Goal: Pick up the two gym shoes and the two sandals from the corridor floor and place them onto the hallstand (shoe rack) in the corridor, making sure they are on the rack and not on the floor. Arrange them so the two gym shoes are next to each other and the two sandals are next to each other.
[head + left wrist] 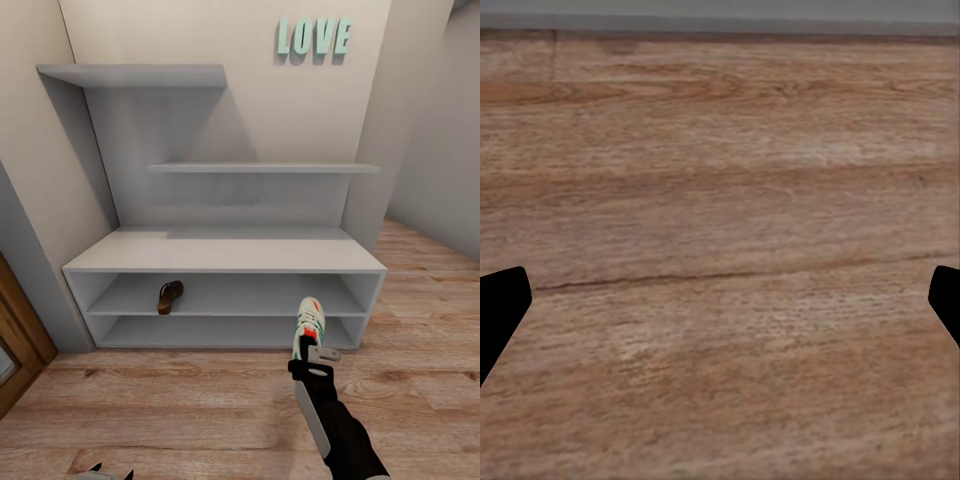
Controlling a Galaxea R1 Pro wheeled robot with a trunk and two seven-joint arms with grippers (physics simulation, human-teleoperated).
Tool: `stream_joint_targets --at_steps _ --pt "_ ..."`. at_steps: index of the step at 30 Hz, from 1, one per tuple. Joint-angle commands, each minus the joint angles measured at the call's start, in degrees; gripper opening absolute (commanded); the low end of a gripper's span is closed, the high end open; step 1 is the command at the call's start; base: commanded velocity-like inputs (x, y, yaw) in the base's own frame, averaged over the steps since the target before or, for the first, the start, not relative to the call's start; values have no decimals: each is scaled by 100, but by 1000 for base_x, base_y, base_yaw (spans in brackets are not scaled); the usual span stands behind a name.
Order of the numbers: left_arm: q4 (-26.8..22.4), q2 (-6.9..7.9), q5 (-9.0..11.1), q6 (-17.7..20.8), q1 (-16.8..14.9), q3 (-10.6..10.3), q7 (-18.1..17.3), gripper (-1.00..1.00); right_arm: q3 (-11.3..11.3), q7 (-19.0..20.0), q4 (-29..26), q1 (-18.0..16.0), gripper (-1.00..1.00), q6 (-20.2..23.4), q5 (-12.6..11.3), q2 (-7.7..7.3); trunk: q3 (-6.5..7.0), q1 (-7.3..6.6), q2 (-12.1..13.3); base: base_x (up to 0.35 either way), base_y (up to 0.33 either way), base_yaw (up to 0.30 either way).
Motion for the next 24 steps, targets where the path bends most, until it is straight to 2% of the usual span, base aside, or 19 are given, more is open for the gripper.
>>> stream_joint_targets --at_steps 1,4,6,9,19,24 --pt "6 -1 44 9 -3 15 -56 100 12 -58 -14 -11 -100 69 -56 -3 -6 -1 -2 0 0 0" --pt "6 -1 43 10 -3 12 -57 100 11 -59 -22 -29 -100 271 -59 -4 -6 -1 -2 0 0 0" --pt "6 -3 43 11 -3 11 -57 100 11 -59 -41 -95 -100 680 -72 -5 -6 -1 -2 0 0 0" --pt "6 -2 43 11 -3 10 -57 100 11 -60 -56 -130 -100 855 -79 -5 -6 -1 -2 0 0 0" --pt "6 -2 43 16 -3 10 -57 100 11 -60 -254 -151 -100 939 -91 -5 -46 -1 -2 0 0 0" --pt "6 -4 43 14 -3 10 -58 100 17 -60 -263 -151 -100 940 -90 -5 -199 12 -9 0 0 0"
